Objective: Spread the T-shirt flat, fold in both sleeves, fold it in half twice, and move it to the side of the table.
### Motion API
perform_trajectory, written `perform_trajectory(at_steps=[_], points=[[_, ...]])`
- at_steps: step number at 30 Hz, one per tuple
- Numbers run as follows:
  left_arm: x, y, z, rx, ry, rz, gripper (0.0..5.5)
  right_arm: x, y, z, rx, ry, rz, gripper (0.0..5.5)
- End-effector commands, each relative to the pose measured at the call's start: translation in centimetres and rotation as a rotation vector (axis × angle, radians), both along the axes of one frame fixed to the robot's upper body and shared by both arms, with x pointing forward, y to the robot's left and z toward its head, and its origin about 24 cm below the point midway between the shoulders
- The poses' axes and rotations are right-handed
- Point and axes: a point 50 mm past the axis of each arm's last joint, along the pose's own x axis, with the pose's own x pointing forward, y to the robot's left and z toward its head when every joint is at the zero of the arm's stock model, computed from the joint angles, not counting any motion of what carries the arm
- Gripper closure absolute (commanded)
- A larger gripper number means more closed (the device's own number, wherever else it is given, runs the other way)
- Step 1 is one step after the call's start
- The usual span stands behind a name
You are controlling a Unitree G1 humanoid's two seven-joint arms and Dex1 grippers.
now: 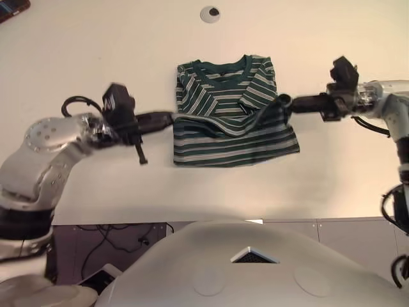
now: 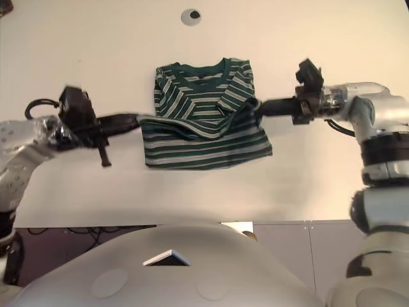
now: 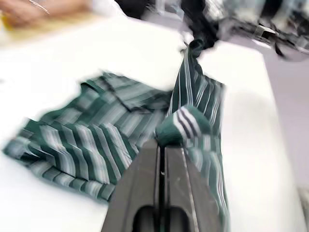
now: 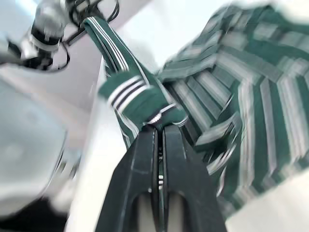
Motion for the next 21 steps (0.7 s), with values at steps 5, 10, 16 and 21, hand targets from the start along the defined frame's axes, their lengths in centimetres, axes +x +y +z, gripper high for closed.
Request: perform_trajectory(at_steps=[5, 10, 16, 21], points=[[8.6, -0.3, -4.1, -0.03, 0.036, 0.353, 5.48, 5.6, 2.7, -1.7, -0.108, -0.109, -0.359, 5.5], [10.4, -0.2, -9.1, 0.024, 0.134, 0.568, 5.27, 5.5, 2.9, -5.2, -0.284, -0.117, -0.549, 5.5], [10.8, -0.7, -10.4, -0.018, 0.131, 0.659, 4.42, 5.4, 1.9, -6.3, -0.417, -0.117, -0.657, 4.81], [10.3, 2.1, -10.1, -0.033, 0.074, 0.824, 4.39, 6.4, 0.9, -4.7, -0.391, -0.182, -0.811, 4.57]])
